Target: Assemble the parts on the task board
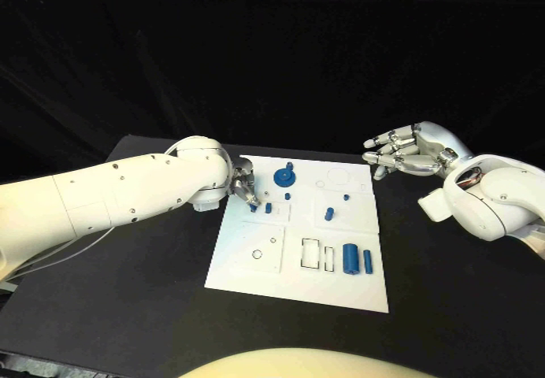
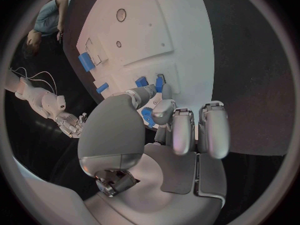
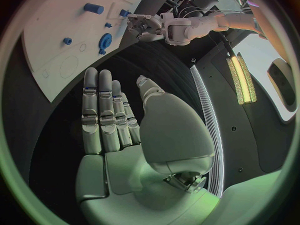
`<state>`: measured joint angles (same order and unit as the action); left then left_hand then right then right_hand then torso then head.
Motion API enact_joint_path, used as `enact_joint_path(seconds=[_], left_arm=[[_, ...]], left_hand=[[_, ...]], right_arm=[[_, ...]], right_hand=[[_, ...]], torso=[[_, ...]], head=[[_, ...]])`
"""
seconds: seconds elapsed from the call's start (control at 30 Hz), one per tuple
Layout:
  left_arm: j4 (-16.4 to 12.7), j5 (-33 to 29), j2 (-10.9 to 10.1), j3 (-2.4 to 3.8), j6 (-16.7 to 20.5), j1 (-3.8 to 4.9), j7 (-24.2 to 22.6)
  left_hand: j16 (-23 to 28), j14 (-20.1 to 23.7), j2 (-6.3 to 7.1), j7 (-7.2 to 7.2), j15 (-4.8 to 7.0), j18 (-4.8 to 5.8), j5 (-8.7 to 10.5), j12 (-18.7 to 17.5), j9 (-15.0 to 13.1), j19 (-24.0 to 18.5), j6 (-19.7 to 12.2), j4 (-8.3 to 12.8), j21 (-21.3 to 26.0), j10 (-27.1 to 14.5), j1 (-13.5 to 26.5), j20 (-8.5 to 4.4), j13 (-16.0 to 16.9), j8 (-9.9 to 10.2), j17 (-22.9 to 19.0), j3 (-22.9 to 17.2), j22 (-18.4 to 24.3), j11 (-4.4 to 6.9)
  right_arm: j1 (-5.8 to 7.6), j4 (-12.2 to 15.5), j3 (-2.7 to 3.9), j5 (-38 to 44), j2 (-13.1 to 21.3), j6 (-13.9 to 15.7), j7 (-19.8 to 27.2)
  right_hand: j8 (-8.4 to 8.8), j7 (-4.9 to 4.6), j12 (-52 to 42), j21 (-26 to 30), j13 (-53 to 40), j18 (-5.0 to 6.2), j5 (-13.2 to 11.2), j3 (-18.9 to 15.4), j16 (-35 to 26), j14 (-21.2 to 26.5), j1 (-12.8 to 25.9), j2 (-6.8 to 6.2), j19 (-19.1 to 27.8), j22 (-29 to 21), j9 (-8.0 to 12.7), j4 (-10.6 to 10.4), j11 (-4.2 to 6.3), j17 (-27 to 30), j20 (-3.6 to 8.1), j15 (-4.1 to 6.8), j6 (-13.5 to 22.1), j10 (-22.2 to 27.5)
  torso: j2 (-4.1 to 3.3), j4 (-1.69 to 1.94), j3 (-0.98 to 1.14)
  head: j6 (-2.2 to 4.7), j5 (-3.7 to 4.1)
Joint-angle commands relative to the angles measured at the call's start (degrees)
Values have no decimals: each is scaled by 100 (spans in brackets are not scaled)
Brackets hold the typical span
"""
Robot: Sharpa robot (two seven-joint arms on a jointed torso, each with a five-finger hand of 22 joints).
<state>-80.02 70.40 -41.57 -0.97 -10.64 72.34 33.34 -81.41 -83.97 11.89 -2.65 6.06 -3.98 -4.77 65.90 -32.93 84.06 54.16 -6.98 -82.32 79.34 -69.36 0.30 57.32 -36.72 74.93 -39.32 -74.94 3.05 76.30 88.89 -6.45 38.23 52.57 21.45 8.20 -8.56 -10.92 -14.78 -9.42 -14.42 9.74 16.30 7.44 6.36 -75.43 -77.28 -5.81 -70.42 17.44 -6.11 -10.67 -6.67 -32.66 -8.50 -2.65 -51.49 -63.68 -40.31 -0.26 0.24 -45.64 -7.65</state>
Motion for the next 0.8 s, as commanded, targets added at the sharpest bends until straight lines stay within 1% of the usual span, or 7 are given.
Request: enact_joint_path(seconds=[0.03, 0.23, 0.27, 0.3, 0.33, 0.37, 0.8], left_arm=[[-1, -66, 26, -37, -358, -50, 41], [-5, -70, 9, -38, -404, -52, 121], [-6, -72, 4, -38, -392, -52, 144], [-8, -79, -2, -38, -377, -53, 165], [-10, -97, -8, -39, -362, -53, 185], [-10, -118, -14, -39, -346, -53, 203], [45, -269, -35, -40, -29, -53, 325]], left_hand=[[9, -331, -76, 181, 31, 109, -35, -22, -4, 102, 211, 330, -40, 13, -28, -53, -14, -15, 428, -315, -165, 21], [9, -331, -85, 183, 34, 109, -37, -30, -10, 101, 207, 347, -38, 11, -46, -54, -20, -10, 428, -315, -164, 24], [9, -330, -85, 175, 33, 109, -117, -34, -14, 101, 206, 351, -38, 9, -48, -57, -22, -10, 428, -323, -164, 28], [10, -329, -64, 126, 30, 109, -746, -55, -39, 102, 197, 366, -37, -1, -42, -74, -26, -14, 429, -379, -164, 51], [9, -329, -69, 156, 30, 110, -1003, -57, -61, 103, 204, 369, -37, 8, -31, -69, -24, -24, 431, -392, -165, 21], [8, -330, -74, 160, 33, 111, -1106, -60, -82, 104, 209, 374, -38, 16, -18, -65, -22, -33, 432, -394, -168, 15], [9, -330, -132, 168, 39, 104, -1203, -72, -145, 95, 220, 391, -22, 30, 37, -63, -19, -59, 433, -475, -142, 21]], right_arm=[[-3, -2, 2, 5, -2, -53, 41], [-3, -6, 2, 5, -2, -50, 41], [-3, -6, 2, 5, -3, -49, 41], [-3, -6, 2, 5, -3, -48, 41], [-3, -6, 2, 5, -3, -47, 41], [-3, -7, 2, 5, -3, -47, 41], [-3, -11, 2, 12, -6, -40, 41]], right_hand=[[3, -13, -14, 39, 4, 78, 38, -25, -16, -21, 6, 44, -14, -5, 6, -5, -8, -1, -34, -26, 0, 28], [3, -14, -16, 43, 6, 78, 41, -28, -19, -22, 7, 47, -16, -11, 6, -6, -9, -1, -34, -27, 1, 30], [3, -14, -16, 43, 6, 78, 41, -28, -19, -22, 7, 47, -16, -11, 6, -6, -9, -1, -34, -27, 1, 30], [3, -14, -16, 43, 6, 78, 41, -28, -19, -22, 7, 47, -16, -11, 6, -6, -9, -1, -34, -27, 1, 30], [3, -14, -16, 43, 6, 78, 41, -28, -19, -22, 7, 47, -16, -11, 6, -6, -9, -1, -34, -27, 1, 30], [3, -14, -16, 43, 6, 78, 41, -28, -19, -22, 7, 47, -16, -11, 6, -6, -9, -1, -34, -27, 1, 30], [3, -14, -17, 45, 8, 78, 43, -29, -21, -22, 5, 47, -17, -15, 7, -4, -9, -2, -34, -27, 1, 32]], torso=[[4, 4, 0], [4, 4, 0], [5, 5, 1], [5, 5, 1], [6, 6, 1], [4, 7, 2], [-5, -2, -3]], head=[[-6, -2], [-2, -3], [-1, -3], [-1, -3], [-1, -1], [0, -2], [15, -23]])
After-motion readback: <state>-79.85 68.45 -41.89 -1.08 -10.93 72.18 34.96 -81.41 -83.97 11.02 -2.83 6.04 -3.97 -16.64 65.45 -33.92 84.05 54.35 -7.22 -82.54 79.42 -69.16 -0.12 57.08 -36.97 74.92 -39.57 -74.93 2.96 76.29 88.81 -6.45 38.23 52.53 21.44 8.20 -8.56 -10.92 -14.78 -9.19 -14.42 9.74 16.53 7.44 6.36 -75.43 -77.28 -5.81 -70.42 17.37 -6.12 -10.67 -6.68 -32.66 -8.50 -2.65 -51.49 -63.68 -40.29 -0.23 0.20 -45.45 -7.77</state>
